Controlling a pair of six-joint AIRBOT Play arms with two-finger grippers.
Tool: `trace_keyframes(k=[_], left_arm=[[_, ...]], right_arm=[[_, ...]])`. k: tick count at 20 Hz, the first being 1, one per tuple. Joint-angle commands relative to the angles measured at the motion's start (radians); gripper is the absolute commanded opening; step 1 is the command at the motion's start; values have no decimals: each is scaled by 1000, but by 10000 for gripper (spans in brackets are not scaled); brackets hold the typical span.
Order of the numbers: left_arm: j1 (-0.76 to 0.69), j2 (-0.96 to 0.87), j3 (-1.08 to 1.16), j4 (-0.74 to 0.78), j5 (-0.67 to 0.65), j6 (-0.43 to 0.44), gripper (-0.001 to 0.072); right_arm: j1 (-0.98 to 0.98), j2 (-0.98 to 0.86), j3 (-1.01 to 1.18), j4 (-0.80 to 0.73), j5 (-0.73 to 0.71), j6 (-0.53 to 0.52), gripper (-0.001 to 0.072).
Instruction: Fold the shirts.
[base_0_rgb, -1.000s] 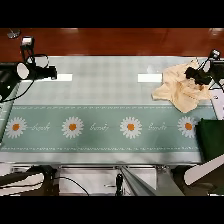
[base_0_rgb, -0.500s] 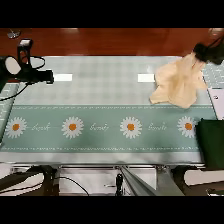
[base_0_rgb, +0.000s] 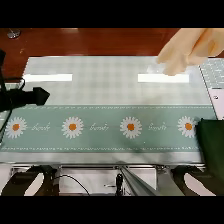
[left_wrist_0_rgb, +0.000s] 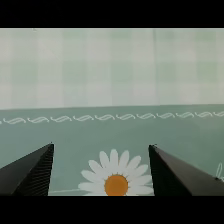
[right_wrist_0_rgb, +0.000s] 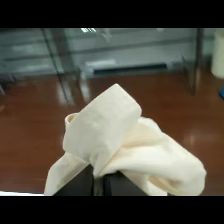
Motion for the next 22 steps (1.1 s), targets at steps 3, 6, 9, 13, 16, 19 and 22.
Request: trace_keyframes(k=[3,6,9,13,16,19,22], left_arm=[[0,134,-138,-119,10,8,702],[0,134,-138,-123,74,8,701],[0,130,-138,-123,118,8,701],[0,104,-138,-124,119,8,701],[0,72,-138,-133,111,5,701],[0,19,-137,-192,34,10,701],[0,-56,-138,-215,-124,30,701]], right_arm=[[250,83,25,55,116,-84,19],[442,83,-171,23,175,-69,19],[588,81,-528,14,58,31,19],[724,-37,-914,180,-261,122,19],[818,-219,-942,364,-344,93,49],[805,-295,-897,490,-281,-18,627],[603,-219,-802,351,-62,-18,627]])
